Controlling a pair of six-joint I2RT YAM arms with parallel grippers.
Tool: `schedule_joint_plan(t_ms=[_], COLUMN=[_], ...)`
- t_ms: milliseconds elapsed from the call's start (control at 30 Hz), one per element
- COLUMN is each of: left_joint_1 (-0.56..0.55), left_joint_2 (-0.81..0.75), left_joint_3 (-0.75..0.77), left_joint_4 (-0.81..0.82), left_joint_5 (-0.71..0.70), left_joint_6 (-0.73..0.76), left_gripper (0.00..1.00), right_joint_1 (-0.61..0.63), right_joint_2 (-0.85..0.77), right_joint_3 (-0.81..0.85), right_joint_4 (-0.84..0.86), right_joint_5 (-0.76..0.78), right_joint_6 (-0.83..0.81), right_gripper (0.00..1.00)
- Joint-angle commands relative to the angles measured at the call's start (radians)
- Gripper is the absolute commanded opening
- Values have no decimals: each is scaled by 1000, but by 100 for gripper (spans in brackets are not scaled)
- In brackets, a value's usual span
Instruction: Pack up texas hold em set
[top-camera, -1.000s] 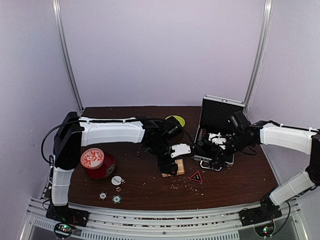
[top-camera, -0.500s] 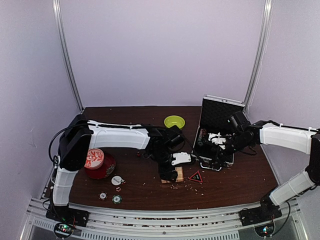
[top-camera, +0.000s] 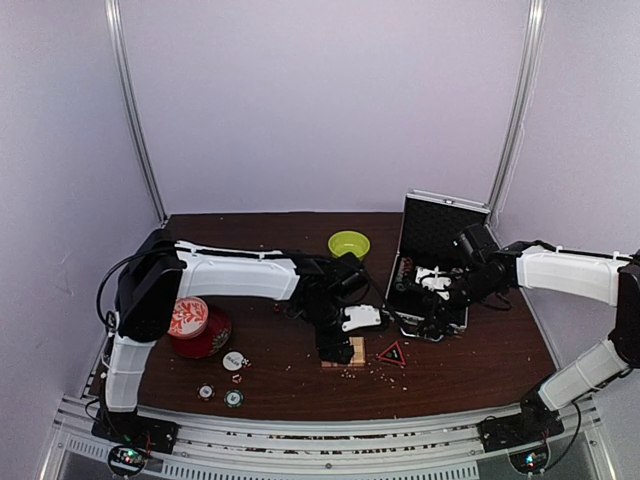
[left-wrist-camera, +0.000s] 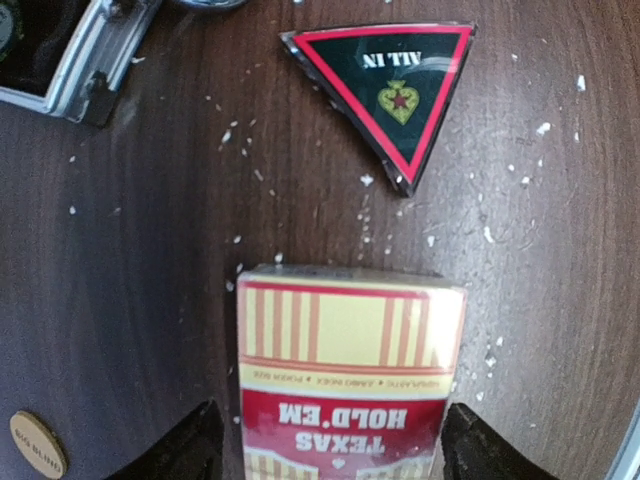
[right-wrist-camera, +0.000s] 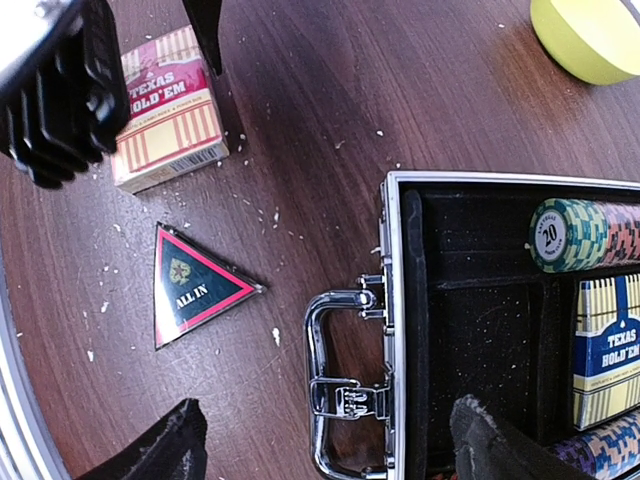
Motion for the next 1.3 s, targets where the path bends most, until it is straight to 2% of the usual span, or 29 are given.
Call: schedule_joint_plan(t_ms=[0, 167, 267, 400, 567, 733, 900, 1133, 1267], left_joint_1=[5, 41, 66, 112, 179, 258, 266, 266, 265], left_joint_2=[-162, -302, -366, -429, -486, -561, -596, -622, -623], left_joint_3=[-41, -116, -165, -222, -277, -373, -381, -388, -387], left_joint_4=[63, 143, 224, 301, 323, 411, 412, 411, 409], left_joint_5=[-77, -159, -263, -404, -520, -563, -599, -662, -637], left_joint_6=[-9, -39, -88, -166, -290, -339, -348, -341, -340], left_gripper=[77, 79, 82, 88, 89, 89, 89, 89, 89], right_joint_1=[1, 8, 26, 94, 201, 321, 417, 505, 527], right_joint_2=[4, 33, 65, 128, 242, 336, 421, 515, 558], right_joint_3=[38, 125, 206, 332, 497, 578, 606, 625, 654], right_joint_4=[3, -10, -52, -155, -273, -325, -359, -346, -341], right_joint_5=[-14, 4, 10, 32, 58, 129, 191, 245, 238], right_joint_6=[8, 68, 78, 66, 55, 47, 44, 89, 109], right_gripper=[85, 85, 86, 87, 86, 86, 84, 93, 96])
